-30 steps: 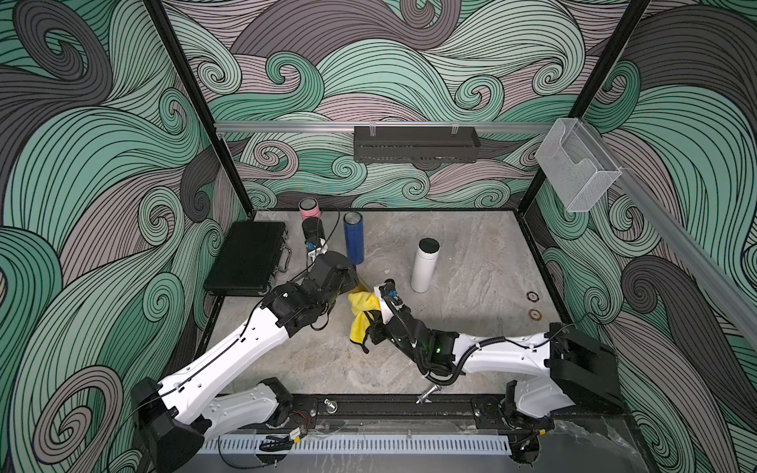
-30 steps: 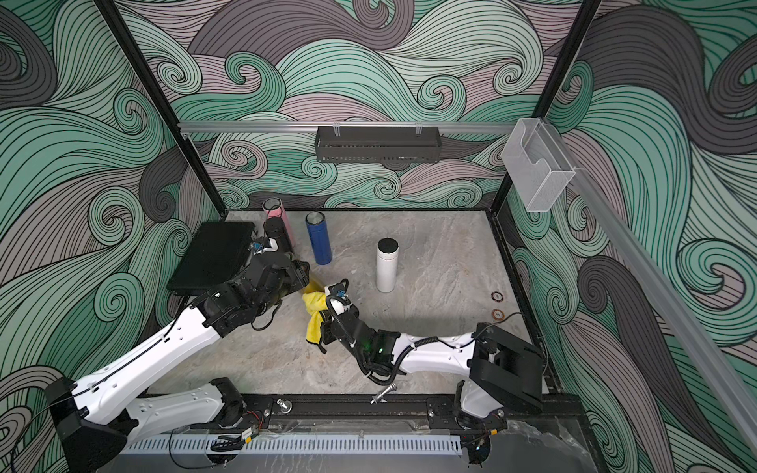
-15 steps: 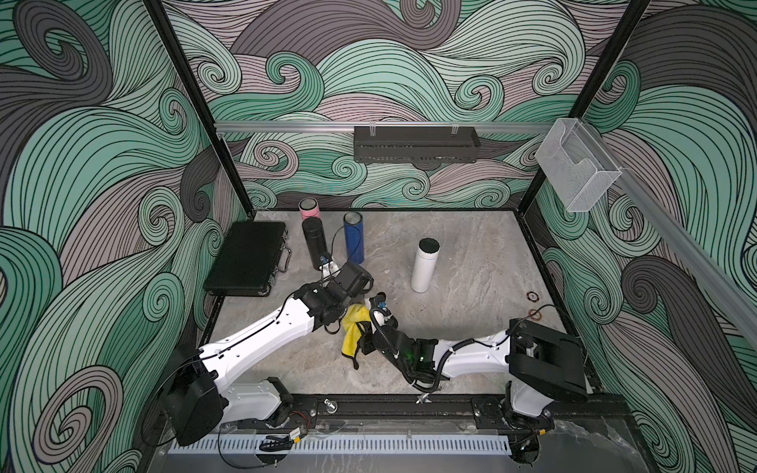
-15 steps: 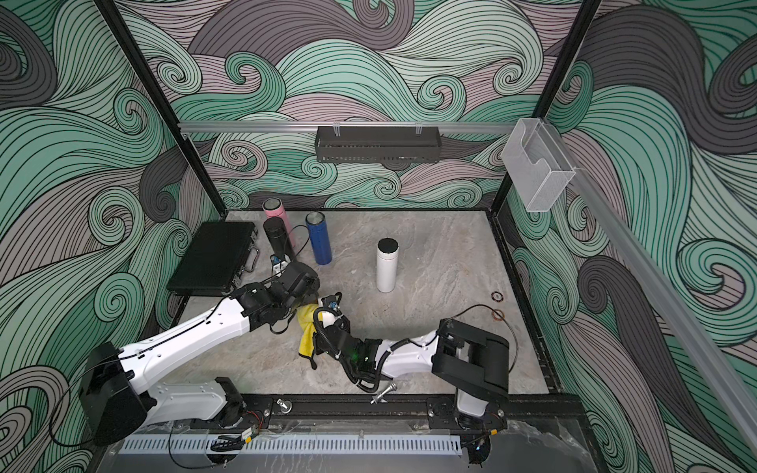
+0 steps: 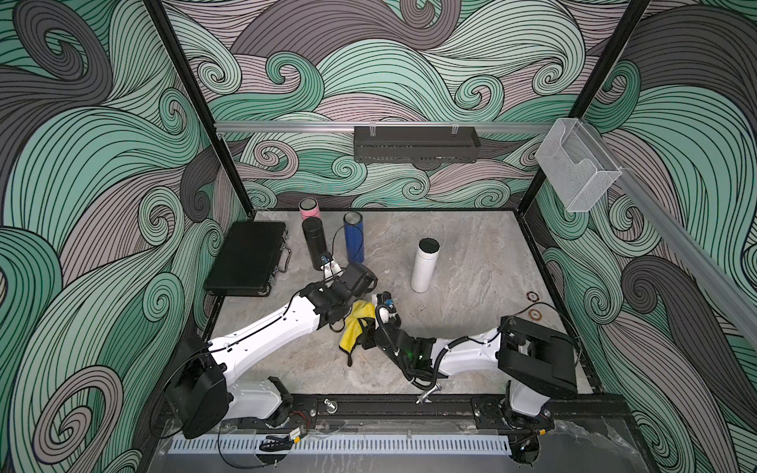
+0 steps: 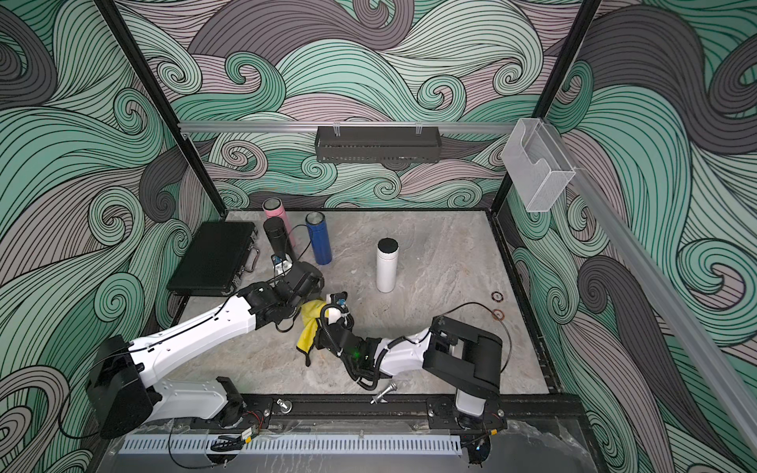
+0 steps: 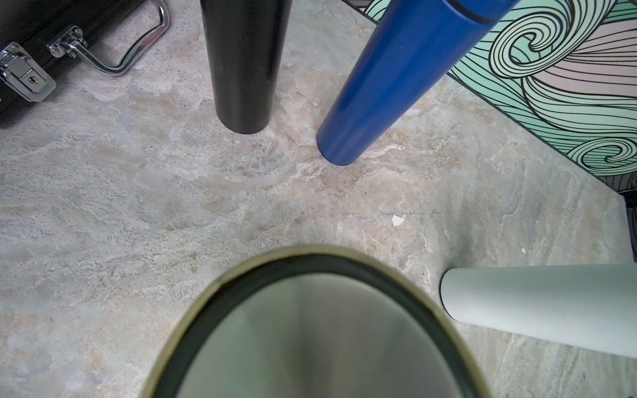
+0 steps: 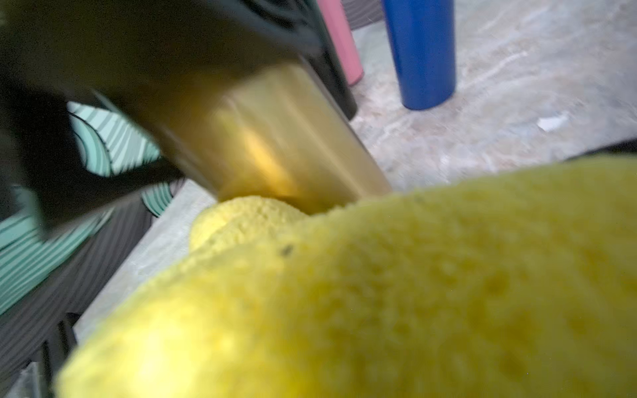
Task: Wipe the surface of the thermos
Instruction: Wipe the dirt from the surface of the thermos.
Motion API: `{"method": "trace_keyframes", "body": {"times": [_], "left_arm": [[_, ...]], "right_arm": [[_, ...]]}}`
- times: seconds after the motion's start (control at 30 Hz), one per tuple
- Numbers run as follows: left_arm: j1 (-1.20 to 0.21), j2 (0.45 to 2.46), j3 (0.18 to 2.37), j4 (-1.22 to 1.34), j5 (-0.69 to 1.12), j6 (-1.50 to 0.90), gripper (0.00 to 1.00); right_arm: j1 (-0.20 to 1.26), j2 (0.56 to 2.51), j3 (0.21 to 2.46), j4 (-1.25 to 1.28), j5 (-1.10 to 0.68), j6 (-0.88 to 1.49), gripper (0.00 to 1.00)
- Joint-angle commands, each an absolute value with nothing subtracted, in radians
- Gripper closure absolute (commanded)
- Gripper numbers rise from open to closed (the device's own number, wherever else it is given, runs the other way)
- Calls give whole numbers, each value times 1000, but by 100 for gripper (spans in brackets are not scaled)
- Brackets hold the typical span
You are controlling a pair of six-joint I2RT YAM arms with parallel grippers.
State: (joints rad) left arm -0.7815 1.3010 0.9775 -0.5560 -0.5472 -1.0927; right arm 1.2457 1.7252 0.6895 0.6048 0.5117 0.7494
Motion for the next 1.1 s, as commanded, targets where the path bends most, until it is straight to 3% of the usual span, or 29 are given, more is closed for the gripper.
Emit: {"method": "trace_keyframes", "body": {"times": [0.0, 0.2, 0.33, 0.53, 0.77, 0.97, 1.07], "left_arm": [[-793, 1311, 1009, -551, -542, -1093, 100], [-793, 1313, 1012, -537, -538, -1086, 100], [-793, 1313, 1011, -531, -534, -1082, 100], [-793, 1306, 1002, -528, -531, -1081, 100], [-793, 1296, 997, -511, -529, -1063, 100], [-792, 1298, 997, -483, -524, -954, 100], [-793, 1296, 993, -456, -518, -841, 100]], "right_arm": [[1233, 1658, 635, 479, 544, 873, 100], [1233, 1620, 655, 492, 496, 812, 100], [1235, 1682, 760, 598, 388, 699, 100], [1233, 1805, 866, 656, 367, 679, 100], [1218, 1813, 780, 641, 387, 784, 100], [1193, 1691, 635, 569, 435, 855, 100], [1162, 1609, 595, 507, 359, 859, 100]]}}
